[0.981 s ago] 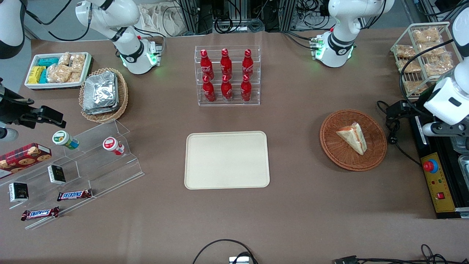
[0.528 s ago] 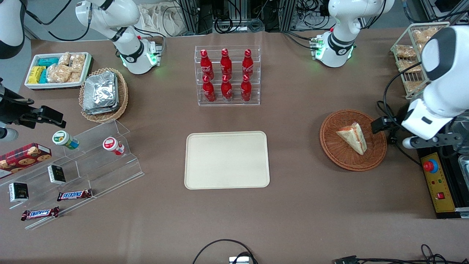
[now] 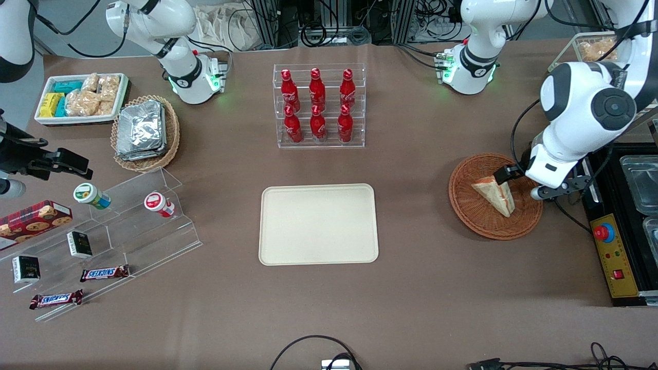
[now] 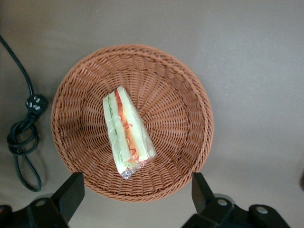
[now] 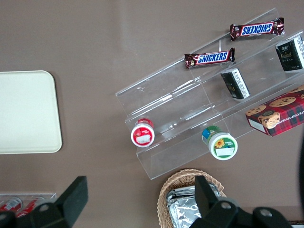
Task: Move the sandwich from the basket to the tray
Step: 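Move the left gripper down over the wrapped sandwich in the wicker basket, then close the left gripper on the wrapped sandwich's edge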
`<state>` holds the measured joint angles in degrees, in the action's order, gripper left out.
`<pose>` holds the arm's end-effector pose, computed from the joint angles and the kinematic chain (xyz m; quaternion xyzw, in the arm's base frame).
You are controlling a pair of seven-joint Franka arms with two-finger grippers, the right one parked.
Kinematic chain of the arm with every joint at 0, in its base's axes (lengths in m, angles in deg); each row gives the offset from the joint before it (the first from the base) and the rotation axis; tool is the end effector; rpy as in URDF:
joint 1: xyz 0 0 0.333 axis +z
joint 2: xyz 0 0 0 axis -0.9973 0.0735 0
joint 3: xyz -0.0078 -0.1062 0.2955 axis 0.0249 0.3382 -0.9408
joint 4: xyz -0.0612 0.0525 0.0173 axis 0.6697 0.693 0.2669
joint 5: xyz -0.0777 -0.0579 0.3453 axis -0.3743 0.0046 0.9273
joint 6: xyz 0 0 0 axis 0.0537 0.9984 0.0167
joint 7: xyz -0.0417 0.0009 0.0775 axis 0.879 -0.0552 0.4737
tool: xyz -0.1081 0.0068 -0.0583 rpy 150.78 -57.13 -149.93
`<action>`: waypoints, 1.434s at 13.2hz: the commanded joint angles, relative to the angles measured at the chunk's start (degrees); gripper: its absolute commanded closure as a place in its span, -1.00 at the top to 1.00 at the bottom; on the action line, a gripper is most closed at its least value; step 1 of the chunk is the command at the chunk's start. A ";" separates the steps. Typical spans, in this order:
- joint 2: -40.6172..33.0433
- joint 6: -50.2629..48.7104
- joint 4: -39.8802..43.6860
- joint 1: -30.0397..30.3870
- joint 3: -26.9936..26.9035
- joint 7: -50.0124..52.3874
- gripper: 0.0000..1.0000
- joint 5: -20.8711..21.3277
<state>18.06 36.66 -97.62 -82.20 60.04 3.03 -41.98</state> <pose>0.4859 -0.0379 0.3928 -0.9915 -0.1254 0.0312 0.0159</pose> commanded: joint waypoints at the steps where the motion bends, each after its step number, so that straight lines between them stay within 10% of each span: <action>1: -1.32 3.57 -3.93 0.37 -0.04 1.46 1.00 -0.41; 19: 6.94 28.36 -16.86 2.84 -0.13 8.67 1.00 -0.59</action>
<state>24.95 62.22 -112.85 -79.43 59.58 10.73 -42.10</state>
